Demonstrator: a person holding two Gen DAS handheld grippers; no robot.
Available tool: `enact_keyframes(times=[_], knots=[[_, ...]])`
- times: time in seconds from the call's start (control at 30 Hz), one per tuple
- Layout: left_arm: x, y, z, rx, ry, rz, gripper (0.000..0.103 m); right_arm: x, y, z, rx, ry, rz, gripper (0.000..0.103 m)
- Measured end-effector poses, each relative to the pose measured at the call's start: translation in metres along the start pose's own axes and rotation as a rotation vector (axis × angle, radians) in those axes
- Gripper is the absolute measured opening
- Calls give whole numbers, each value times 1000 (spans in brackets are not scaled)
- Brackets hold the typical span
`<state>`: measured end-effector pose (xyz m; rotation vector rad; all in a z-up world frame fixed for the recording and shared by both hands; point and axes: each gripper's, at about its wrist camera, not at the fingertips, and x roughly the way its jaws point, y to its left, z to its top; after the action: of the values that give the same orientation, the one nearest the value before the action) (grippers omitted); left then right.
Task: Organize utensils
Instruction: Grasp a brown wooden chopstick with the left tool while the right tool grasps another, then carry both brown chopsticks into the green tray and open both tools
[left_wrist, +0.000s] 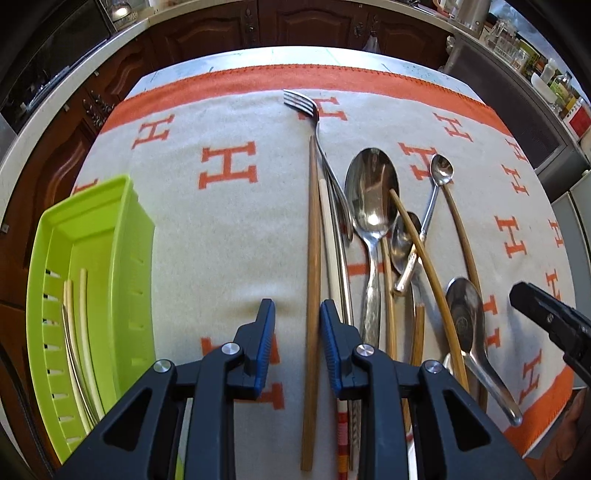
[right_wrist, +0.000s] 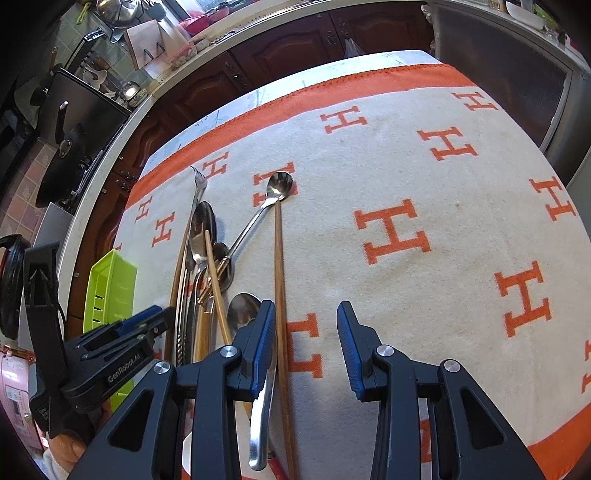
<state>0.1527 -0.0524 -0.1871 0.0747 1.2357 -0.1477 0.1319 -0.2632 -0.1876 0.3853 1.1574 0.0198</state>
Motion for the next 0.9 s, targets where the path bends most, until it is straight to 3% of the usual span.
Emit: enact_keyframes(times=[0.1, 0.17, 0.37, 0.53, 0.63, 0.8, 0.87, 0.9], knots=[[2, -4, 3, 15, -18, 13, 20, 2, -1, 1, -2, 2, -6, 35], [1, -4, 2, 16, -31, 3, 4, 4, -2, 2, -7, 4, -8, 35], [-2, 5, -1, -40, -40, -37, 4, 16, 2, 13, -36, 15, 29, 35], [-14, 17, -8, -83, -45, -69, 4, 35, 18, 20, -100, 40, 4, 35], [-28, 21, -13, -88, -62, -78, 4, 43, 28, 23, -141, 19, -44, 33], [-49, 32, -22, -105, -84, -97, 4, 55, 55, 16, -324, -36, -221, 23], [-56, 36, -24, -109, -91, -102, 4, 56, 60, 12, -358, -51, -249, 19], [-60, 38, -26, -111, -97, -103, 4, 55, 59, 11, -359, -56, -254, 10]])
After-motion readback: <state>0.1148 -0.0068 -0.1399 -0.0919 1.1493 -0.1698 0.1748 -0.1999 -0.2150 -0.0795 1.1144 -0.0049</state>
